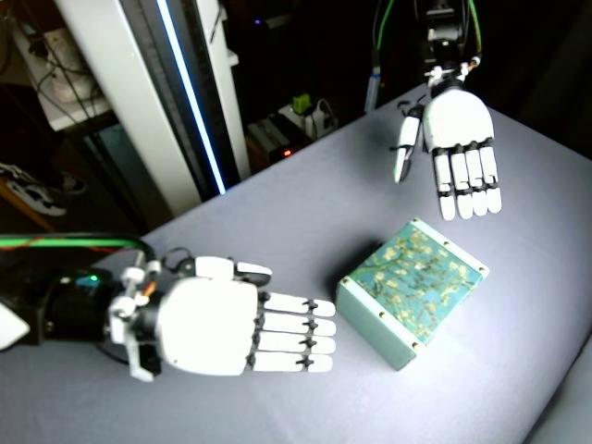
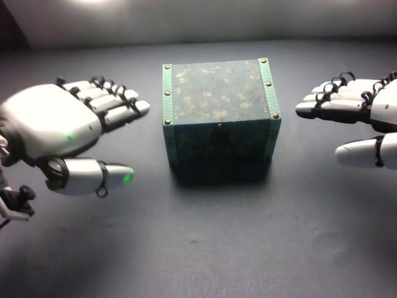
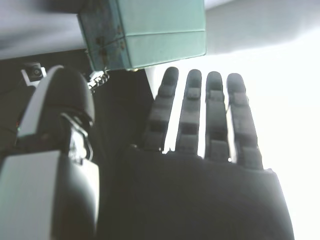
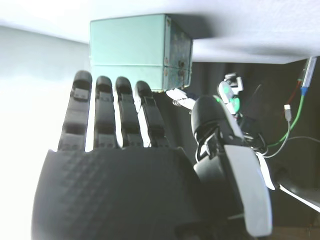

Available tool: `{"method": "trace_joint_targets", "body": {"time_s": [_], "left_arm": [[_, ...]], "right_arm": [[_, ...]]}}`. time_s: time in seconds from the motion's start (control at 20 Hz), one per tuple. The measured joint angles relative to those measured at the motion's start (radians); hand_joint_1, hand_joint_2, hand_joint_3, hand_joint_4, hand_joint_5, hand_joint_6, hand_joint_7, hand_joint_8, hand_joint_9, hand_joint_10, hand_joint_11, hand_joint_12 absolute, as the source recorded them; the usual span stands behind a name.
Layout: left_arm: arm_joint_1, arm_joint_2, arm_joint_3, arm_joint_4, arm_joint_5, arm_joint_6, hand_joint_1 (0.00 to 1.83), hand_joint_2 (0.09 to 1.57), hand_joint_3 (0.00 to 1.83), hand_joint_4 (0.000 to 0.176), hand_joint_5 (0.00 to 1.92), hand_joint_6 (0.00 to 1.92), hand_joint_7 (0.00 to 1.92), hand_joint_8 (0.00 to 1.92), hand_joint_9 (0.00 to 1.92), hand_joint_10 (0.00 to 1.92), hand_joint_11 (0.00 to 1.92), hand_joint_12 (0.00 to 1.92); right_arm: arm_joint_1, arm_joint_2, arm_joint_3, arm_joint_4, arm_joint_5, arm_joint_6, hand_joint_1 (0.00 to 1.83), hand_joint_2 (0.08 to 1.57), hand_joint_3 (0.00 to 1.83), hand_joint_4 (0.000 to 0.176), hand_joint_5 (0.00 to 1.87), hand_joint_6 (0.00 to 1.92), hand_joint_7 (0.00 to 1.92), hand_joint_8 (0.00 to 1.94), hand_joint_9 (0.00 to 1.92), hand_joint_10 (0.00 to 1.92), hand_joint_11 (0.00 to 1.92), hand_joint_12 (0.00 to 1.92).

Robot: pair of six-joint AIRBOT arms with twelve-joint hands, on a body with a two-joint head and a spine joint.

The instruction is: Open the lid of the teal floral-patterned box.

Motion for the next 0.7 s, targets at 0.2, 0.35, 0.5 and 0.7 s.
{"method": "trace_joint_targets", "body": {"time_s": [0.2, 0.35, 0.5, 0.7], "left_arm": [[-0.019, -0.018, 0.022, 0.003, 0.026, 0.000, 0.00, 1.24, 0.00, 0.000, 0.00, 0.00, 0.00, 0.00, 0.00, 0.00, 0.02, 0.01], [-0.032, -0.043, 0.042, 0.005, 0.056, 0.000, 0.00, 1.23, 0.01, 0.000, 0.00, 0.00, 0.00, 0.00, 0.00, 0.00, 0.00, 0.00], [-0.032, -0.060, 0.042, 0.024, 0.078, 0.000, 0.00, 1.24, 0.01, 0.000, 0.00, 0.00, 0.00, 0.00, 0.00, 0.00, 0.00, 0.00], [-0.033, -0.063, 0.053, 0.023, 0.089, 0.000, 0.00, 1.25, 0.01, 0.000, 0.00, 0.00, 0.00, 0.00, 0.00, 0.00, 0.01, 0.00]], "right_arm": [[0.020, -0.022, 0.013, -0.034, -0.026, 0.001, 0.00, 1.35, 0.00, 0.000, 0.07, 0.00, 0.04, 0.00, 0.01, 0.00, 0.01, 0.00], [0.020, -0.040, 0.018, -0.049, -0.035, 0.004, 0.00, 1.40, 0.00, 0.000, 0.05, 0.00, 0.03, 0.00, 0.00, 0.00, 0.00, 0.00], [0.026, -0.049, 0.024, -0.050, -0.037, 0.008, 0.00, 1.40, 0.00, 0.000, 0.04, 0.00, 0.00, 0.00, 0.00, 0.00, 0.00, 0.00], [0.031, -0.068, 0.034, -0.071, -0.048, 0.024, 0.00, 1.36, 0.00, 0.000, 0.05, 0.01, 0.04, 0.01, 0.01, 0.00, 0.01, 0.00]]}}
